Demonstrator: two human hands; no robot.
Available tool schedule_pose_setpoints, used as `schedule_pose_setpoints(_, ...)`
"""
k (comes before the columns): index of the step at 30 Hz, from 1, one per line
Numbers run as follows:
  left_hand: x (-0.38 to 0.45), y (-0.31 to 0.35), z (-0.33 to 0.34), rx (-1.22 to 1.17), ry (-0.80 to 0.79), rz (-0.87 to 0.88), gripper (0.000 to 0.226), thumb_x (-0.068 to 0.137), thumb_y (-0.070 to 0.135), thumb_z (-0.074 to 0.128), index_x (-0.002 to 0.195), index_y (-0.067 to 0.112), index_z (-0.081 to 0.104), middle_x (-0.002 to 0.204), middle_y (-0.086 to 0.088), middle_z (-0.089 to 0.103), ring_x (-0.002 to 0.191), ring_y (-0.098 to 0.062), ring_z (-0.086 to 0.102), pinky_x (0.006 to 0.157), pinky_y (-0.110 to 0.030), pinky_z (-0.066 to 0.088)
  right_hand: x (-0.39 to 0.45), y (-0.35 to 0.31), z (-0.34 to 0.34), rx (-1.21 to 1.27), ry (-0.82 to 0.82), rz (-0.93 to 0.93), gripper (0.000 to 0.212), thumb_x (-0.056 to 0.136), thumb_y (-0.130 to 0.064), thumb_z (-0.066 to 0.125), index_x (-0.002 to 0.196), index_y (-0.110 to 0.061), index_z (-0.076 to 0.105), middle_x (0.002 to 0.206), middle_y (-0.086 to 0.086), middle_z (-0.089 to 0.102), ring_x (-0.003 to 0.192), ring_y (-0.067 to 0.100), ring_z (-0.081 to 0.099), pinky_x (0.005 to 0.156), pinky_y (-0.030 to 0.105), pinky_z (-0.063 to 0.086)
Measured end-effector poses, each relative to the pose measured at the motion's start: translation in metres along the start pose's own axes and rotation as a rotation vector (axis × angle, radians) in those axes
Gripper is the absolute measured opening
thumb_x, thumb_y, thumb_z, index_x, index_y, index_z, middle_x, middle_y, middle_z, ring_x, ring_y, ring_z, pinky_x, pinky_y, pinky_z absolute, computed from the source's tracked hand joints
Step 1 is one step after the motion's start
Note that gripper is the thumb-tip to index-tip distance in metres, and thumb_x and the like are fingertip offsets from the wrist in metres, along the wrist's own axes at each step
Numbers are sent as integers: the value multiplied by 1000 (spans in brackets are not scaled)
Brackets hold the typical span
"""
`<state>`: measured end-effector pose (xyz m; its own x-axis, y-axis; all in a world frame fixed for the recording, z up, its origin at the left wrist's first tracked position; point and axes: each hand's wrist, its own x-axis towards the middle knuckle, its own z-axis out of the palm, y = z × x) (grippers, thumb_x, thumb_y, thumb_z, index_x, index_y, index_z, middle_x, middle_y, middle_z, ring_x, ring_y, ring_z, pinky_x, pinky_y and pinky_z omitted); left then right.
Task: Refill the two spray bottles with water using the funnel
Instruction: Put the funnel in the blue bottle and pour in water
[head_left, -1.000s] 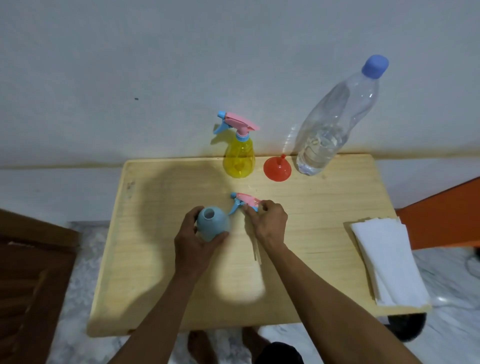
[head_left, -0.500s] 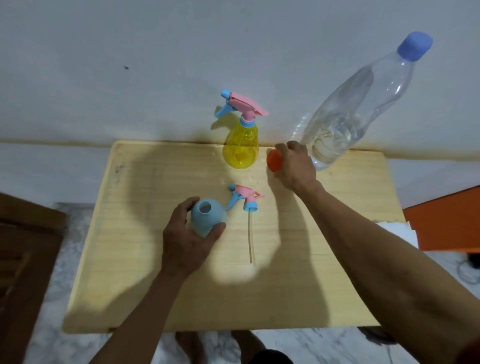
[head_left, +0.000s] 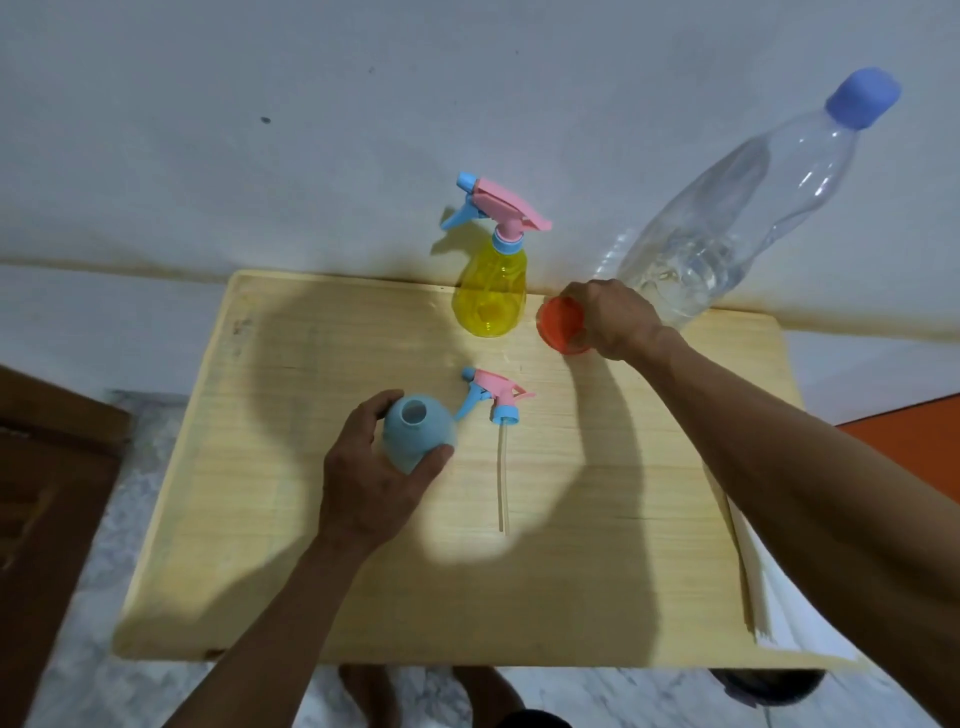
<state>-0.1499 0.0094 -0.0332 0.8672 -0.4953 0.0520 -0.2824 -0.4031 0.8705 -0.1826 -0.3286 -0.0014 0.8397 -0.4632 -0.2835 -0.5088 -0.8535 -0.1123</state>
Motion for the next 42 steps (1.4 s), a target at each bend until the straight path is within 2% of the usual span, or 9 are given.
schedule_pose_setpoints(5, 0, 5, -4, 13, -25, -31, 72, 66, 39, 87, 128, 22, 55, 124, 7, 62, 111, -9, 57, 88, -26, 49, -33, -8, -14, 617, 120, 83, 79, 71, -28, 92, 139, -17, 53, 126, 10, 67, 108, 28, 66, 93, 42, 55)
schedule_pose_setpoints(8, -1, 10, -7, 18, -30, -63, 73, 66, 38, 89, 129, 27, 54, 124, 10, 60, 111, -8, 56, 90, -30, 51, -71, -27, -27, 1033, 163, 76, 88, 77, -33, 88, 151, -30, 41, 131, 8, 60, 108, 24, 66, 86, 36, 59)
schedule_pose_setpoints(11, -3, 12, -11, 1, -62, -99, 79, 61, 55, 82, 130, 30, 54, 126, 11, 60, 113, -8, 56, 92, -35, 52, -110, -50, -37, 1323, 177, 47, 78, 86, -29, 81, 151, -43, 40, 132, 8, 57, 111, 25, 68, 85, 36, 62)
schedule_pose_setpoints(15, -5, 11, -16, 9, -100, -106, 81, 59, 60, 76, 131, 33, 53, 125, 13, 62, 114, -9, 58, 91, -38, 54, -147, -85, -46, 1519, 228, 29, 67, 88, -19, 78, 145, -35, 46, 123, 7, 62, 105, 20, 70, 79, 32, 62)
schedule_pose_setpoints(18, -5, 9, -21, 0, -103, -111, 76, 60, 58, 78, 128, 35, 54, 120, 14, 65, 112, -7, 60, 88, -38, 55, -161, -112, -41, 1512, 292, -16, 62, 85, -14, 81, 138, -27, 50, 112, 5, 70, 100, 12, 70, 72, 28, 60)
schedule_pose_setpoints(22, -6, 9, -22, -30, -108, -112, 68, 62, 53, 82, 123, 38, 56, 116, 18, 65, 108, -4, 61, 84, -29, 54, -156, -150, -18, 1490, 243, -23, 68, 76, -13, 89, 131, -27, 50, 108, 8, 75, 102, 22, 70, 88, 43, 59)
schedule_pose_setpoints(27, -4, 4, -22, -49, -116, -133, 73, 60, 59, 79, 126, 38, 58, 116, 15, 67, 107, -5, 62, 85, -28, 53, -148, -166, 5, 1369, 223, -53, 71, 70, -22, 93, 125, -33, 50, 106, 1, 77, 105, 17, 69, 100, 39, 50)
schedule_pose_setpoints(32, -5, 3, -20, -56, -122, -137, 77, 60, 65, 75, 128, 34, 58, 116, 11, 68, 106, -9, 63, 86, -30, 54, -148, -162, 12, 1254, 214, -54, 75, 66, -42, 92, 126, -37, 46, 113, -3, 76, 113, 18, 68, 101, 55, 50)
schedule_pose_setpoints(42, -2, 0, -21, -63, -119, -122, 59, 58, 55, 83, 111, 43, 61, 96, 17, 70, 92, 3, 64, 73, -28, 55, -158, -159, 20, 1077, 270, -63, 71, 68, -22, 93, 121, -36, 48, 118, -7, 71, 115, 7, 64, 83, 37, 56)
